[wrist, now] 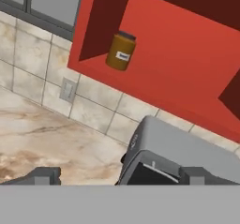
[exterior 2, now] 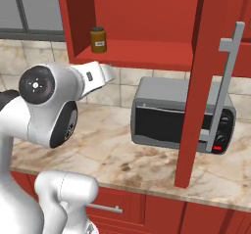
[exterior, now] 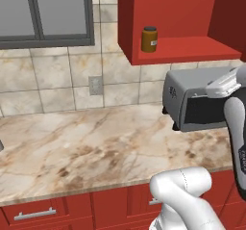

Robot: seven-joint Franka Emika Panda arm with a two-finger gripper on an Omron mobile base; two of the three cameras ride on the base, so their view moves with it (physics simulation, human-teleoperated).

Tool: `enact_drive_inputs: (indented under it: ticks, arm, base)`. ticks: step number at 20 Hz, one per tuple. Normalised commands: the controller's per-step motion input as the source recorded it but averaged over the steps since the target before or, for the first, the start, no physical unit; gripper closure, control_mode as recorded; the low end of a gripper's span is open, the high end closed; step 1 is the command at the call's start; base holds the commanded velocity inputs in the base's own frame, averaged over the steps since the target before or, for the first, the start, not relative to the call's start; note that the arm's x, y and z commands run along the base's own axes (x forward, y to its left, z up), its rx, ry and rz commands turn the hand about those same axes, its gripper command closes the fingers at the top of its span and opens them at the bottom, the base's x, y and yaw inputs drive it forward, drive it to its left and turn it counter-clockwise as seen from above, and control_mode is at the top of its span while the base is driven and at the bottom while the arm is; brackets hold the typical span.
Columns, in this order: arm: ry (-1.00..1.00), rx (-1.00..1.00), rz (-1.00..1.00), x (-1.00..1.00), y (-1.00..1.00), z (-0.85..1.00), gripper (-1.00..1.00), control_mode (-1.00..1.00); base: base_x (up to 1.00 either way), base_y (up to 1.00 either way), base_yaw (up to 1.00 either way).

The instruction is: Collect the turmeric, mayonnaise, and shaker from the cabinet and place them next to the stove.

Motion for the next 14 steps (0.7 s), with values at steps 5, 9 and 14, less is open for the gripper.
enact_drive_inputs:
  ticks: [5,9,14]
  arm:
    - [-0.11,0.00,0.11,0.13,0.00,0.32,-1.00,-1.00]
    - [-0.04,0.00,0.10,0.08,-0.01,0.30,-1.00,-1.00]
    - [0.00,0.00,0.10,0.06,-0.02,0.13,-1.00,-1.00]
  base:
    - [0.00,0.00,0.00]
    - [0.00,0.00,0.00]
    - [0.00,0.00,0.00]
